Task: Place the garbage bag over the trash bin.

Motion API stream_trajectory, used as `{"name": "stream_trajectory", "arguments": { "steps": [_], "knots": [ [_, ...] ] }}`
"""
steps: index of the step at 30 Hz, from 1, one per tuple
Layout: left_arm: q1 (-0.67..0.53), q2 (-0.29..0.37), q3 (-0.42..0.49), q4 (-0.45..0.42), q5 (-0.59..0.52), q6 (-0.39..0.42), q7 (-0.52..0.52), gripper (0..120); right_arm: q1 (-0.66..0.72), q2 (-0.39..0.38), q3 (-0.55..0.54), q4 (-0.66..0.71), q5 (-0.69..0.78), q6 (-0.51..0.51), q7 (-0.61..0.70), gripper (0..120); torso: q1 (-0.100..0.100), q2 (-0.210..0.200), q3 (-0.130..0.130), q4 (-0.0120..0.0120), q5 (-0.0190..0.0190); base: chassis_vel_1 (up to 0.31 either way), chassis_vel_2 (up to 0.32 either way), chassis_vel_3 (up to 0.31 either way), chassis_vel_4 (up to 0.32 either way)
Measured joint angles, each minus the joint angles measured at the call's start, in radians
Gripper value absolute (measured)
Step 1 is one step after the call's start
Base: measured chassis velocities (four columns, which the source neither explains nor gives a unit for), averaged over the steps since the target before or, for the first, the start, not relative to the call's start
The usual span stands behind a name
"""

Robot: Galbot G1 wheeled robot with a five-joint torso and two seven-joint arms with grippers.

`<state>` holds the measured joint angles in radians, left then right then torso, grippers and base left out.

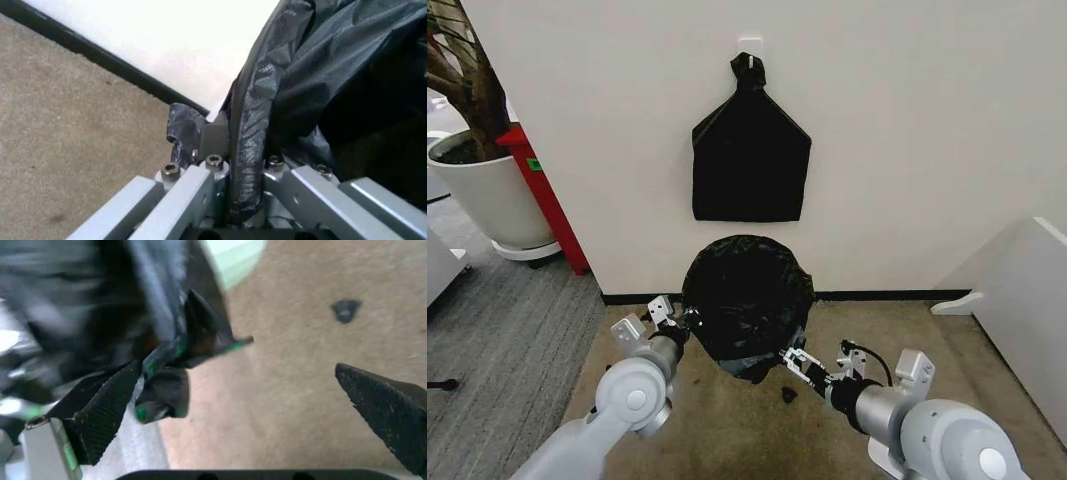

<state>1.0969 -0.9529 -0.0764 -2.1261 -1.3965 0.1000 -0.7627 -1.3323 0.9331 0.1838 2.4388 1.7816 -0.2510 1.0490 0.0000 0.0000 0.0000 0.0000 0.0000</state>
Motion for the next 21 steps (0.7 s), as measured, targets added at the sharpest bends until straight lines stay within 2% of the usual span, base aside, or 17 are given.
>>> {"name": "stream_trajectory", "arguments": {
  "steps": [10,14,19,21],
  "knots": [
    [-0.012,-0.007,-0.002,-0.021,-0.070,0.006,-0.035,0,0.013,0.029,0.000,-0.140,-0.108,-0.035,-0.027,100,0.000,0.000,0.000,0.0002,0.0002,0.000,0.000,0.000,0.000],
    [-0.025,-0.013,-0.009,-0.019,-0.108,0.006,-0.051,0,-0.018,0.015,0.021,-0.124,-0.137,-0.072,-0.047,100,0.000,0.000,0.000,0.0003,0.0002,0.000,0.000,0.000,0.000],
    [-0.080,-0.026,-0.028,-0.011,-0.305,0.009,-0.116,0,-0.132,-0.023,0.035,-0.062,-0.358,-0.132,-0.231,100,0.000,0.000,0.000,-0.0004,-0.0002,0.000,0.000,0.000,0.000],
    [-0.083,-0.026,-0.029,-0.011,-0.318,0.010,-0.120,0,-0.134,-0.023,0.032,-0.062,-0.370,-0.132,-0.240,100,0.000,0.000,0.000,-0.0004,0.0000,0.000,0.000,0.000,0.000]
  ]
}}
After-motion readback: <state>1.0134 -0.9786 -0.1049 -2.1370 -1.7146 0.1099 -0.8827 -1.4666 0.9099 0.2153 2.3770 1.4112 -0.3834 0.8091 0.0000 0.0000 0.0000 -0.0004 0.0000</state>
